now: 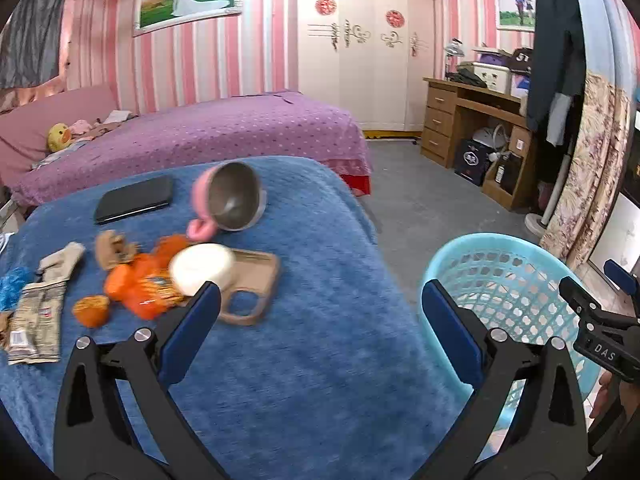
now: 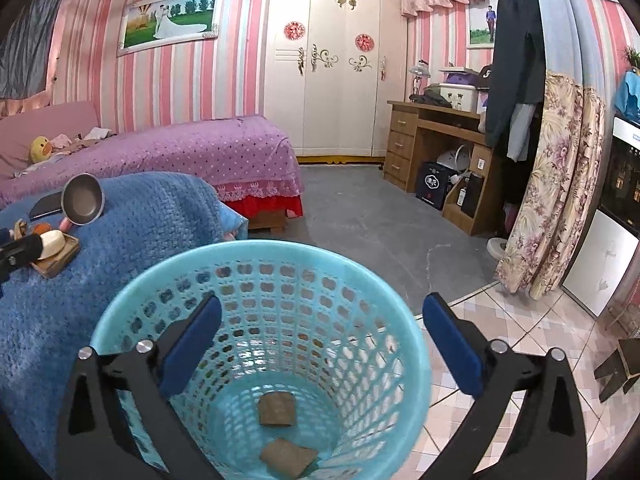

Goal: Collect trash
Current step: 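Carry the tube over the blue basket and open the right gripper, then grasp the crumpled brown stocking with the left gripper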

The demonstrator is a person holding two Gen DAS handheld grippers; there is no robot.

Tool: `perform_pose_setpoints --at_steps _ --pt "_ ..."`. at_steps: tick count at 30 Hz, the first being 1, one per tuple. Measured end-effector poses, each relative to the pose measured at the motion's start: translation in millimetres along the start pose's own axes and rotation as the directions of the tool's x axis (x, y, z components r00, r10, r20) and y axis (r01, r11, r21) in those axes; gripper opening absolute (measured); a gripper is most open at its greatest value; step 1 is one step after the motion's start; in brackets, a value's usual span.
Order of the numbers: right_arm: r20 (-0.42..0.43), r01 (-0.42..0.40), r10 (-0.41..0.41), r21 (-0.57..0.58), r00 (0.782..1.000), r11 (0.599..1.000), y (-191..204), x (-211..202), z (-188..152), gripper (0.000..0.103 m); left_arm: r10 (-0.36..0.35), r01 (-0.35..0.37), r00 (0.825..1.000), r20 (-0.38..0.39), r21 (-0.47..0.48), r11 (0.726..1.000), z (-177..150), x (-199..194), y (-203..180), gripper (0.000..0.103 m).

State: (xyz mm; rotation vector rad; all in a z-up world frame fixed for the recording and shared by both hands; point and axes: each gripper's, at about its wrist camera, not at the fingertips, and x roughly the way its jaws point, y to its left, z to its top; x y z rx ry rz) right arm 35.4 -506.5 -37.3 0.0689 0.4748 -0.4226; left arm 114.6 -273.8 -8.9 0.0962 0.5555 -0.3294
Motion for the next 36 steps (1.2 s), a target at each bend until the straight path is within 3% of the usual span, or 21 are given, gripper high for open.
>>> perform_pose_setpoints --at_steps 9,17,21,27,30,36 --pt "-0.004 -0.01 0.01 -0.004 1.0 1.0 51.3 -15.5 5.1 0.098 0.104 -0.104 0.995 -0.001 -0.028 0.994 -5.7 -35.4 83.0 0.097" --pt "-0.001 -0.092 0.092 -0.023 0.996 0.995 114.0 -26.5 10.0 0.098 0.197 -0.199 0.98 -0.027 -0.083 0.977 -19.2 -57.1 161.3 0.097" --pt "-0.004 -0.13 0.13 -0.053 0.992 0.99 143.6 -30.5 10.0 0.098 0.269 -0.272 0.962 -0.043 -0.117 0.955 -30.7 -67.9 204.0 0.097" --pt "-0.022 -0.163 0.162 -0.085 0.987 0.983 171.1 -32.2 9.9 0.098 0.311 -0.323 0.946 -0.088 -0.224 0.919 -46.6 -74.5 262.8 0.097" --pt "-0.031 -0.164 0.162 -0.097 0.986 0.982 180.1 -33.2 7.1 0.098 0.345 -0.358 0.933 -0.099 -0.223 0.906 -51.1 -73.7 283.0 0.097" --pt "-0.046 -0.153 0.149 -0.1 0.988 0.983 189.6 -32.2 5.1 0.098 0.362 -0.381 0.924 -0.126 -0.208 0.901 -61.9 -67.8 311.9 0.097"
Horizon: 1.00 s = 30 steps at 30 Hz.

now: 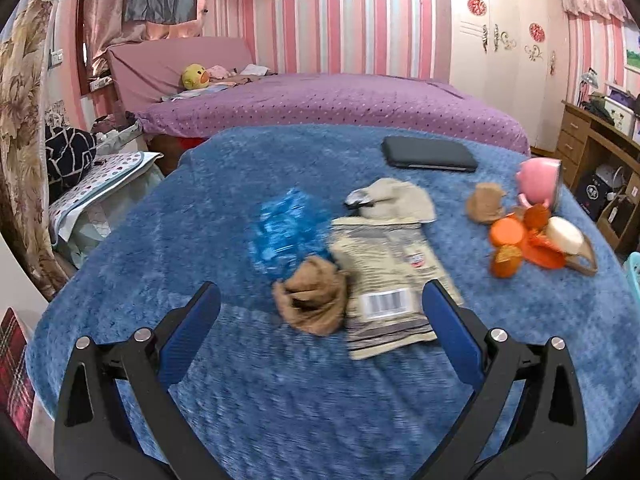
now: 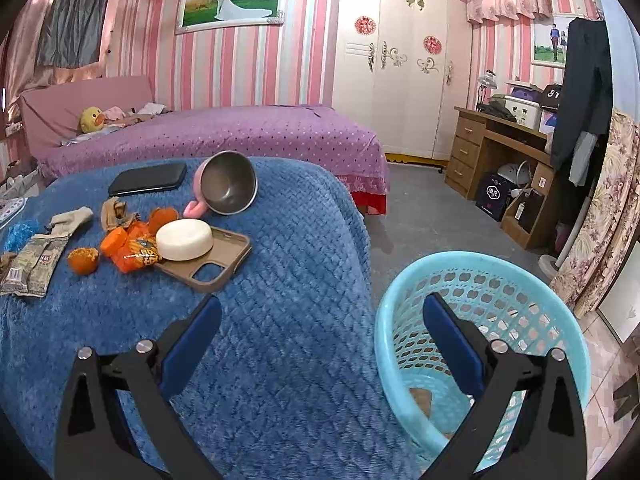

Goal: Collect trash
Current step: 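Grasp the crumpled brown stocking with the left gripper, then grasp the orange peel with the right gripper while the left gripper holds the stocking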

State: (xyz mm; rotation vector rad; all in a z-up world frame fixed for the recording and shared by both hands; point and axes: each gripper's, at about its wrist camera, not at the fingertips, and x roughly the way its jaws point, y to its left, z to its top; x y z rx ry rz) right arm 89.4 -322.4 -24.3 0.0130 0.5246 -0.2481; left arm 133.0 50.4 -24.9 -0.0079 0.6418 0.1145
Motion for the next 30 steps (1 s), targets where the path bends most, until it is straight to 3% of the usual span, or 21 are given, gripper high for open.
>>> perform_pose_setpoints --at_steps 7,9,11,13,16,21,26,30 --pt "-0.006 0.012 -0.012 0.065 1.0 0.998 8.5 4.5 3.8 0.098 -0.031 0.029 0.996 -0.083 -0.029 0.999 -3.5 29.6 20.5 0.096" --pt "-0.018 -0.016 0.018 0.078 1.0 0.997 10.7 7.3 3.2 0.098 -0.036 0.033 0.995 -0.092 -0.034 0.999 -3.5 34.8 23.2 0.092" --pt "-0.032 -0.026 0.029 0.076 0.999 0.997 14.6 10.2 1.8 0.098 -0.079 0.074 0.992 -0.102 -0.052 0.996 -3.1 40.9 25.7 0.085" --pt "-0.04 -0.04 0.043 0.067 0.998 0.997 19.6 12.1 0.6 0.098 -0.117 0.11 0.986 -0.118 -0.063 0.992 -3.2 46.2 25.4 0.062" --pt "-0.045 -0.057 0.059 0.056 0.997 0.997 24.3 11.8 -0.7 0.098 -0.169 0.163 0.978 -0.121 -0.063 0.985 -2.8 43.4 20.3 0.04" --pt "-0.042 -0.069 0.07 0.029 0.997 0.997 35.9 7.8 -2.1 0.098 -0.094 0.094 0.994 -0.063 0.005 0.996 0.9 23.3 15.5 0.04" --pt "-0.033 -0.098 0.098 -0.001 0.995 0.995 57.2 3.9 3.6 0.098 -0.058 0.058 0.998 -0.003 -0.014 0.998 6.4 6.2 29.3 0.04" --pt "-0.035 -0.169 0.169 -0.021 0.985 0.985 89.3 5.7 14.2 0.098 -0.038 0.038 0.999 0.017 -0.045 0.998 11.0 4.6 36.1 0.04"
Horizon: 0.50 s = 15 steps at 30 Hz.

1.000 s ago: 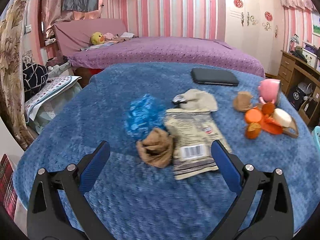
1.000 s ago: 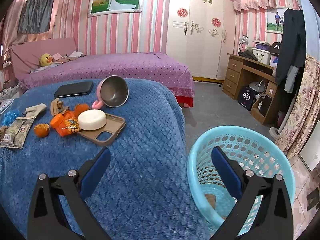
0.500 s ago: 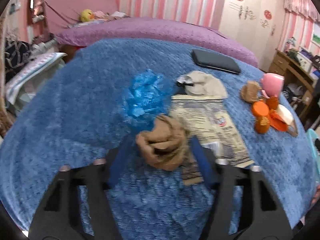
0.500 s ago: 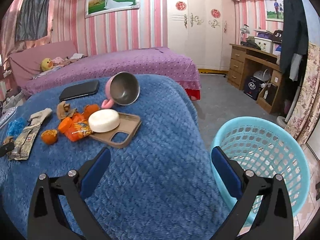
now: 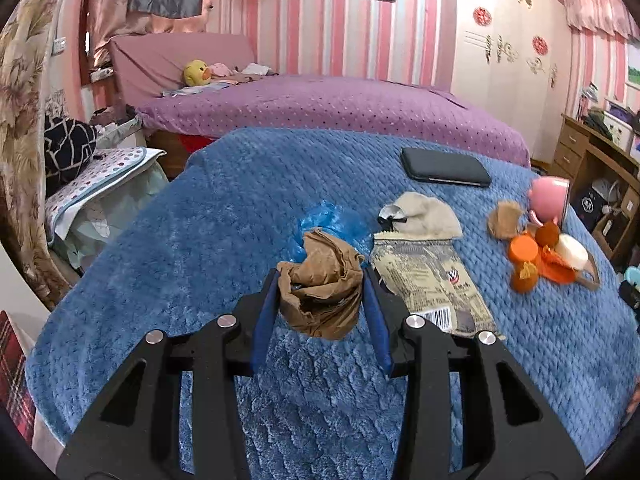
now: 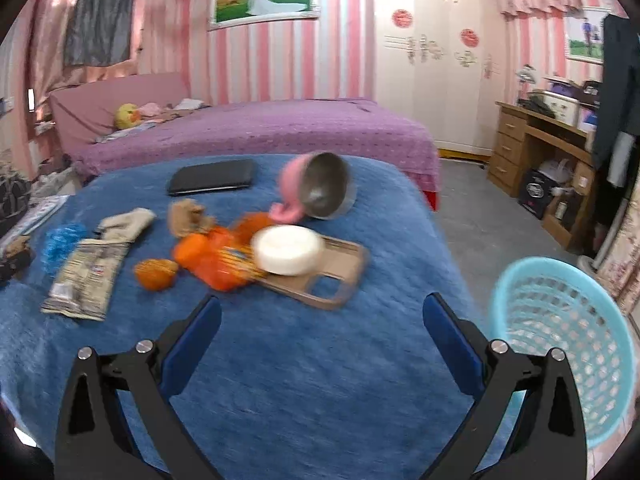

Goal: Collect trash
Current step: 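Grasp the orange peel with the right gripper while the left gripper holds the stocking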

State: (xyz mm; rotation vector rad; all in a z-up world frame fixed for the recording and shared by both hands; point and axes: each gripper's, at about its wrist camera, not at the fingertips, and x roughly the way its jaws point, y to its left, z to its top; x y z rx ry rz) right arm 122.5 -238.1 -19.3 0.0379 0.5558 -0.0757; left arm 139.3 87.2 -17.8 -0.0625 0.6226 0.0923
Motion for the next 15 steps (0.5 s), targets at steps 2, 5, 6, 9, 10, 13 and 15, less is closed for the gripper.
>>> perform_pose_setpoints --at_steps 2,5,6,9,10,13,15 --pt "-0.006 -0.036 0.036 -0.019 0.999 0.999 17.7 5.7 3.0 0.098 0.005 -0.005 1.0 0.002 -0.005 1.0 2.0 1.9 0.1 0.04" --pt "-0.022 -0.089 0.088 -0.046 0.996 0.995 46.9 18.4 7.5 0.098 0.002 -0.003 1.0 0.004 0.009 1.0 3.9 3.6 -1.0 0.04" --pt "-0.03 -0.112 0.111 -0.055 0.993 0.992 57.9 23.9 8.4 0.098 0.009 -0.009 1.0 0.006 0.02 1.0 4.2 4.2 -1.1 0.04" --pt "-0.063 -0.14 0.135 -0.094 0.989 0.986 85.2 41.2 9.5 0.098 0.028 -0.029 1.0 0.011 0.03 0.999 5.3 7.2 4.2 0.04" --pt "-0.073 -0.144 0.137 -0.103 0.988 0.984 91.6 45.3 9.2 0.097 0.028 -0.028 1.0 0.005 0.019 0.999 6.0 8.7 8.3 0.04" --pt "-0.114 -0.163 0.15 -0.121 0.982 0.979 107.8 60.7 12.7 0.089 0.036 -0.036 0.999 -0.009 -0.013 0.999 6.8 13.5 17.8 0.04" --pt "-0.15 -0.183 0.164 -0.121 0.975 0.976 113.3 72.3 15.2 0.074 0.039 -0.039 0.999 -0.015 -0.025 0.999 7.1 15.9 21.1 0.04"
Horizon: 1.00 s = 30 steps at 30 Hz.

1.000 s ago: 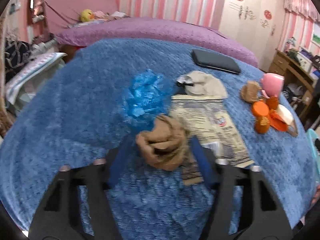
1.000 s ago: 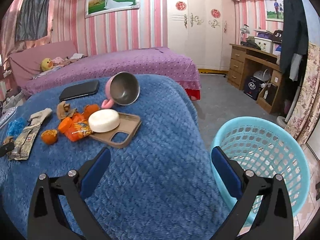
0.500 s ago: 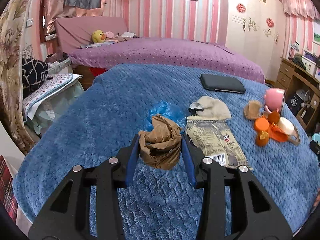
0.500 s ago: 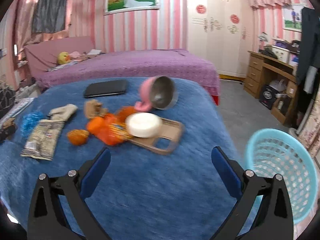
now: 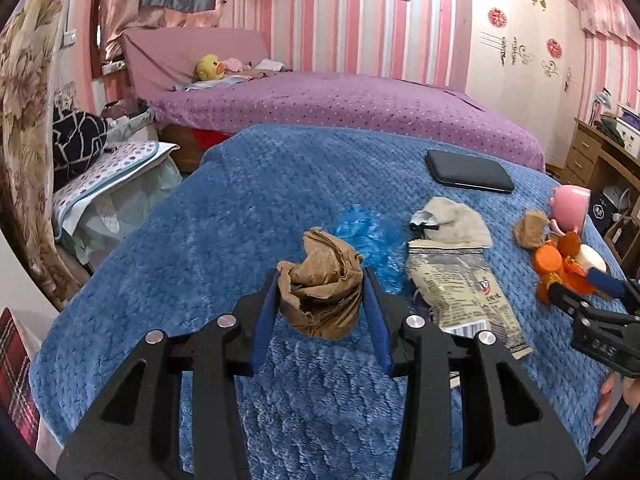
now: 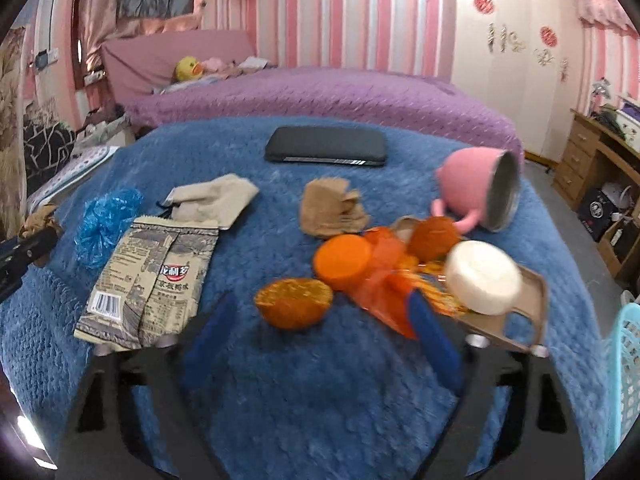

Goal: Collect trash
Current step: 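Grasp the orange peel with the right gripper while the left gripper holds the stocking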

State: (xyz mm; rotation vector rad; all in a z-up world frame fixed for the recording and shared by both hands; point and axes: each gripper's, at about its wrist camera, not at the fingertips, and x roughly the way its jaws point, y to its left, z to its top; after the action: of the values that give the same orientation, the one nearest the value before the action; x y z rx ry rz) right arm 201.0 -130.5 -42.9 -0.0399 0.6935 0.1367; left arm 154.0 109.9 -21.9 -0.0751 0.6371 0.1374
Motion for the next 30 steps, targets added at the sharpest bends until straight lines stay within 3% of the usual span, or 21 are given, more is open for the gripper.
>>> perform_pose_setpoints --at_steps 4,6,9,19,30 --pt "-0.059 -0.032 0.031 -0.019 0.998 0.999 8.4 20.0 2.8 0.06 -0.01 0.01 1.0 -0.002 0.005 1.0 0.2 2.0 -4.4 0.04" --pt "-0.073 -0.049 0.047 -0.028 0.996 0.998 11.9 24.0 3.0 0.043 -0.011 0.01 1.0 0.005 0.021 1.0 0.1 0.7 -9.8 0.04" --pt "-0.057 -0.066 0.064 -0.03 0.996 0.997 13.0 21.1 3.4 0.039 -0.016 0.015 1.0 0.01 0.041 0.999 -0.8 -1.2 -17.0 0.04" --pt "0.042 -0.037 0.039 -0.056 0.998 0.998 -4.9 -26.1 -5.2 0.037 -0.058 0.056 0.998 0.03 0.054 0.997 -6.1 -21.6 -44.6 0.04" --pt "0.093 0.02 -0.022 0.028 0.995 0.999 -73.8 -86.3 -15.6 0.037 -0.119 0.11 0.99 0.078 0.105 0.988 -15.3 -54.9 -105.1 0.04"
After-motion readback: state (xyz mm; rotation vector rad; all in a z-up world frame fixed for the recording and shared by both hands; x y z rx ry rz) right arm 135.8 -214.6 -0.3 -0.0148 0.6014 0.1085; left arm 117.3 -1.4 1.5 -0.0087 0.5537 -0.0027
